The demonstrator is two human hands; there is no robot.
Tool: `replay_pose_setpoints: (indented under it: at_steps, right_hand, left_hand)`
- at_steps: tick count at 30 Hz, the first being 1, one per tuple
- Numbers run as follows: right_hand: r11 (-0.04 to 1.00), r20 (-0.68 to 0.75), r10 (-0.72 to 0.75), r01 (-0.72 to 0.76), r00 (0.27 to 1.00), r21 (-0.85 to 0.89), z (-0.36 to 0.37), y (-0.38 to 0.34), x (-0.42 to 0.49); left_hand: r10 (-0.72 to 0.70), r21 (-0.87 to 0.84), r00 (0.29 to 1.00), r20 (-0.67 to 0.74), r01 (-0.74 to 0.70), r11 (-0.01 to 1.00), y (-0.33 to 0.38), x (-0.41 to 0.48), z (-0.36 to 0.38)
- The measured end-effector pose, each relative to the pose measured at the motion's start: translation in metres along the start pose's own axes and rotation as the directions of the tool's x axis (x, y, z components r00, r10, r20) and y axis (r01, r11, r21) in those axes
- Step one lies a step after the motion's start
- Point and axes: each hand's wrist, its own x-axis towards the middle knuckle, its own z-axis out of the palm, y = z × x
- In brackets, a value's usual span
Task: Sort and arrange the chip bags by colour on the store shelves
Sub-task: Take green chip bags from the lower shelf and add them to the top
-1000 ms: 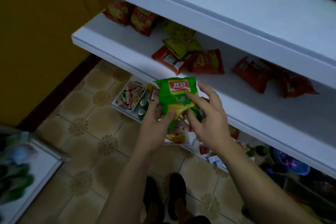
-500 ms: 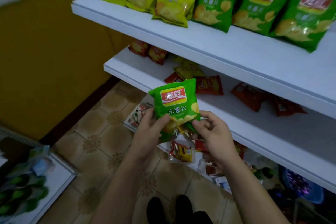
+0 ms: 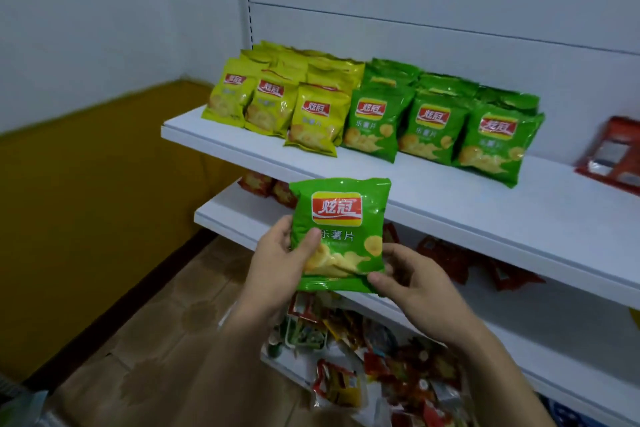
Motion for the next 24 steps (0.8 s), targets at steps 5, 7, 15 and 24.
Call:
replay_pose_setpoints:
  at_steps: [5, 7, 15, 24]
  right_hand:
    - [0.957, -0.096, 0.009, 0.019, 0.995, 0.289, -0.025, -0.043, 0.013]
    - [0.915, -0.141, 0.024, 0.035, 0.990, 0.402, -0.027, -0.061, 0.021]
    - [0.842, -0.445, 0.097, 0.165, 0.890, 0.514, -0.021, -0.084, 0.044]
    - [0.784, -0.563, 0.211, 0.205, 0.799, 0.586, -0.038, -0.079, 0.066]
  left_hand:
    - [0.056, 0.090, 0.990, 0.128, -0.068, 0.994, 0.012, 0.012, -0.009]
    - [0.061, 0.092, 0.982, 0.182, -0.078, 0.993, 0.018, 0.017, -0.010]
    - [0.105, 0.074, 0.957, 0.271, -0.130, 0.989, 0.032, 0.035, -0.004]
    - [0.104, 0.101, 0.931, 0.349, -0.147, 0.984, 0.026, 0.052, 0.008]
